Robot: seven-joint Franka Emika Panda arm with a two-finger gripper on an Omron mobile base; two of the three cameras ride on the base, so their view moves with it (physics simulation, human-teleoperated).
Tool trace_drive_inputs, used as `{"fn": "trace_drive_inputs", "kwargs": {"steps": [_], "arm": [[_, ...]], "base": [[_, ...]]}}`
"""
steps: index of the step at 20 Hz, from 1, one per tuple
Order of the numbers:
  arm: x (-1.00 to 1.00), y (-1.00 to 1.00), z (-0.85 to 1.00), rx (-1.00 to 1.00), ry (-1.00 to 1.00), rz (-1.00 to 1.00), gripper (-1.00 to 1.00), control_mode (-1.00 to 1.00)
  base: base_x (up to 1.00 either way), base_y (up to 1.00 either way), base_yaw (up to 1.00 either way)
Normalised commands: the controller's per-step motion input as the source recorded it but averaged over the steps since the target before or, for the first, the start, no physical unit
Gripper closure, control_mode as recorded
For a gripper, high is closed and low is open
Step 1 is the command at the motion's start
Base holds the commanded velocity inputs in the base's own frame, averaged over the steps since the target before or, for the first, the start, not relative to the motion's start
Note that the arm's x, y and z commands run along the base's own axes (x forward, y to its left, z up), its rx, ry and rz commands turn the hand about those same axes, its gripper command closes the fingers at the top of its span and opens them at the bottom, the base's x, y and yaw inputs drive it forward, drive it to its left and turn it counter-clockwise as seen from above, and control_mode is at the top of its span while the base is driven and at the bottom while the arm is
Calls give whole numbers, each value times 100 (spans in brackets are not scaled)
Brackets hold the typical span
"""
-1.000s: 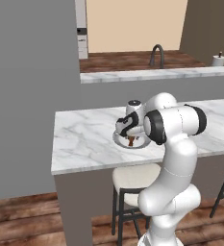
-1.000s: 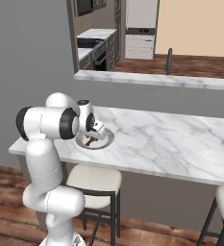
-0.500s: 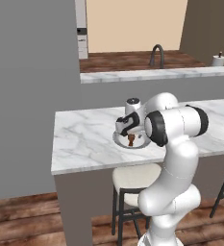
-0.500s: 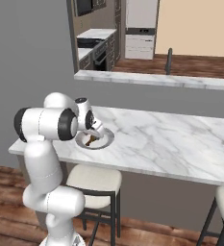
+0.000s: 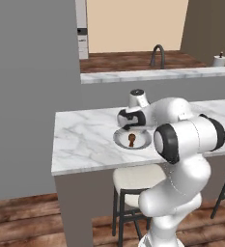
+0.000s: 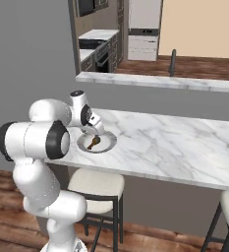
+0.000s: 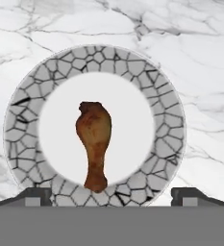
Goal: Take the chicken drumsticks from the pan and place one on each plate on the dining counter.
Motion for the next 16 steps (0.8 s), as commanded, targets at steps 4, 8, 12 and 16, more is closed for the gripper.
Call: {"fn": "trace_drive_inputs", "kwargs": {"steps": [4,8,12,16], "arm": [[-91,0,42,0,6,0,-100,-100],[-98,0,34,0,12,0,-100,-100],[-96,0,33,0,20,1,-100,-100],[-95,-5,29,1,13,6,-100,-100]], "base": [[0,0,0],[0,0,0],[0,0,0],[0,0,0]]}}
